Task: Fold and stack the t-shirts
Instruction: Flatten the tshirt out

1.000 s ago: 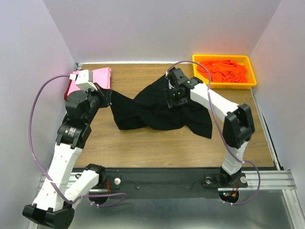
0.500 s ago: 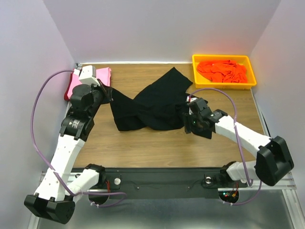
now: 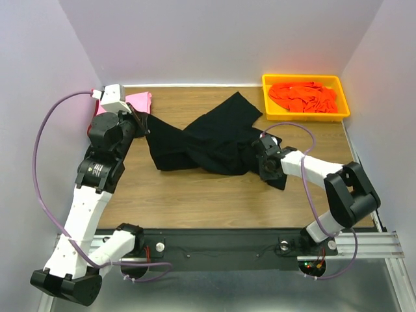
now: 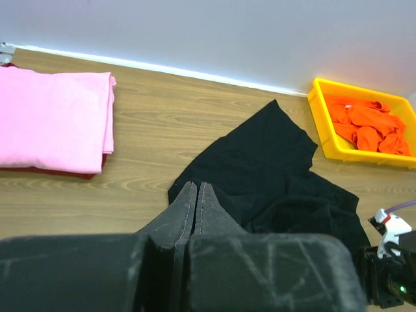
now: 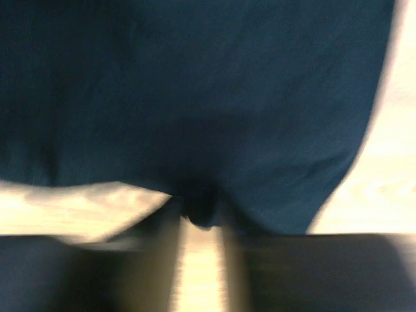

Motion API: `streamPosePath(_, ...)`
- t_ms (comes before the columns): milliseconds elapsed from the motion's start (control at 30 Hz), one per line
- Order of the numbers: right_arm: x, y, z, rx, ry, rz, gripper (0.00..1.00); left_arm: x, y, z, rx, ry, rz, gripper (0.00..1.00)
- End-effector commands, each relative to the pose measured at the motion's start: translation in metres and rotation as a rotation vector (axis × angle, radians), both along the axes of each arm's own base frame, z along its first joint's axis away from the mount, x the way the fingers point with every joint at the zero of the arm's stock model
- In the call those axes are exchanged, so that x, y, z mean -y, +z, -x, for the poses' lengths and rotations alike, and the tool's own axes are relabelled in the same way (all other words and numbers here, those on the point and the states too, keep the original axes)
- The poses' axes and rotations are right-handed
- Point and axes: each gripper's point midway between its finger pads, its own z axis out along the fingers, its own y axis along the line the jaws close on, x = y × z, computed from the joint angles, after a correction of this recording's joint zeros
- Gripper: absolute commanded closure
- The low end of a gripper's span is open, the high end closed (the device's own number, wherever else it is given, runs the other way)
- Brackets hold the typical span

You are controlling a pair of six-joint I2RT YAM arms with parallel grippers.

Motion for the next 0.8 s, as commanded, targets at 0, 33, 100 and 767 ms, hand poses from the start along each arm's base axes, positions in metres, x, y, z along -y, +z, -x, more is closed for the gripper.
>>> streamPosePath(0, 0.015, 0.025, -0.045, 0.118, -0.066, 0.036, 0.85, -0.011, 0.04, 0.012, 0.112, 0.036, 0.008, 1.0)
streamPosePath(33, 0.021, 0.035, -0.051, 0.141, -0.079, 0.034, 0.93, -0.011, 0.04, 0.013, 0.108, 0.038, 0.003, 1.0)
streamPosePath(100, 0.041, 0.068, -0.075, 0.213, -0.126, 0.027, 0.99, -0.014, 0.042, 0.018, 0.109, 0.045, -0.003, 1.0)
streamPosePath(767, 0.024, 0.112, -0.093, 0.194, -0.124, -0.423, 0.57, 0.0, 0.024, 0.018, 0.056, -0.009, 0.064, 1.0)
